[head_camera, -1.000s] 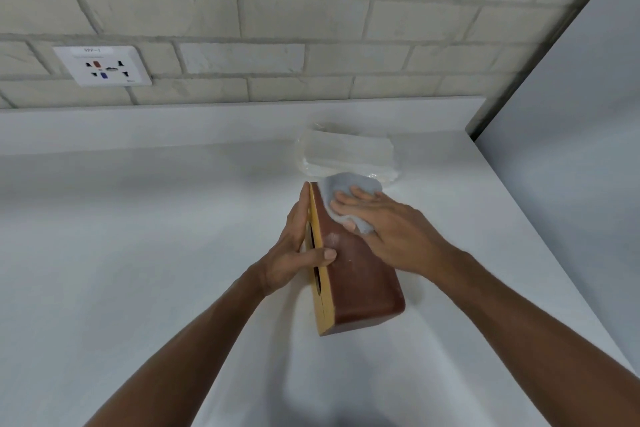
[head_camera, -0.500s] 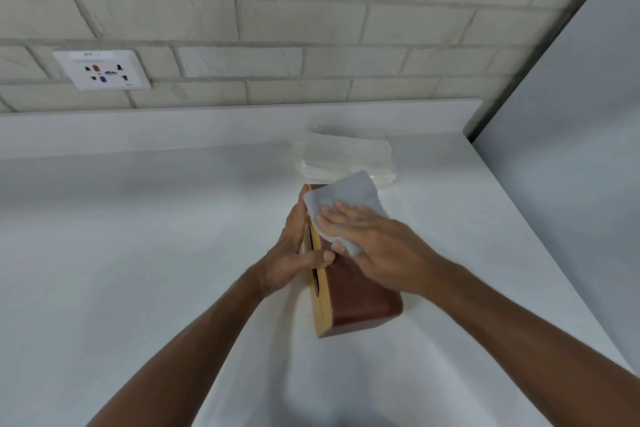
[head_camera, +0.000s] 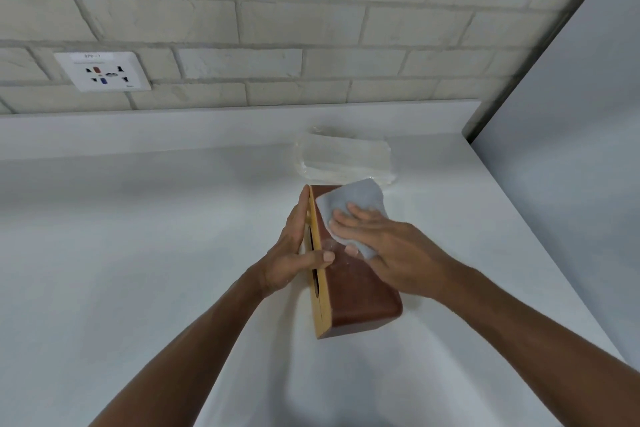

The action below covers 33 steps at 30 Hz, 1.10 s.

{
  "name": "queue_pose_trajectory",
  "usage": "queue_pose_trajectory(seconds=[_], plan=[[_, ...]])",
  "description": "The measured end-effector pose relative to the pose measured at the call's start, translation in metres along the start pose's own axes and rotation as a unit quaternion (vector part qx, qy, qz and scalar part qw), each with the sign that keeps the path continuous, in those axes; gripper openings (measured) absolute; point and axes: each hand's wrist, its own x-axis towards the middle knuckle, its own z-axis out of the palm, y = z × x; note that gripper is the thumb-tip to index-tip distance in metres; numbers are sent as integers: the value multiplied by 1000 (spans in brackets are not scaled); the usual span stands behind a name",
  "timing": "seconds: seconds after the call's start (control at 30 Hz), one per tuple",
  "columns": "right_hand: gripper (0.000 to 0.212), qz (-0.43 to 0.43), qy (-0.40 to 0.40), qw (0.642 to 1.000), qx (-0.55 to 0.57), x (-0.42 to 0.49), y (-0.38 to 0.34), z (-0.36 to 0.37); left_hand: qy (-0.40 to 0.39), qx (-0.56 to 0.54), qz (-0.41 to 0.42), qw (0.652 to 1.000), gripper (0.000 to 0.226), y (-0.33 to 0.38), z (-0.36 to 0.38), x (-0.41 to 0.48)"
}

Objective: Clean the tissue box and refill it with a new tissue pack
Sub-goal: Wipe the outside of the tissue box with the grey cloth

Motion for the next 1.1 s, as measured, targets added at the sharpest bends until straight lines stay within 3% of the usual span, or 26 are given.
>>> queue_pose_trajectory(seconds=[0.13,0.27,0.4,0.57,0.67,0.77,0.9,1.0,1.1], plan=[[43,79,16,997,5,-2,11,-14,-5,-15,-3,1000,114,1,0,0],[52,18,-9,1000,-16,-17,-1,4,-4,-19,-4,1000,119,0,0,0],[46,108,0,994,-11,-9,16,-14,-8,-18,-12,1000,119,-3,0,2],[50,19,14,999,-23,-26,0,6,-8,-21,-2,1000,116,-7,-1,3],[48,84,11,996,-12,-15,17,-7,-19,-11,-1,1000,107,-7,-1,4],[44,113,30,993,-19,25,18,-11,-21,-14,-2,1000,113,-6,-2,4],[46,86,51,995,-17,34,3,-4,-31,-7,-8,999,117,-2,-3,3],[51,38,17,999,8,-4,7,0,-17,-2,-10,1000,121,3,-2,1],[46,89,10,996,16,-11,23,-9,-13,-14,-9,1000,124,4,-2,1]])
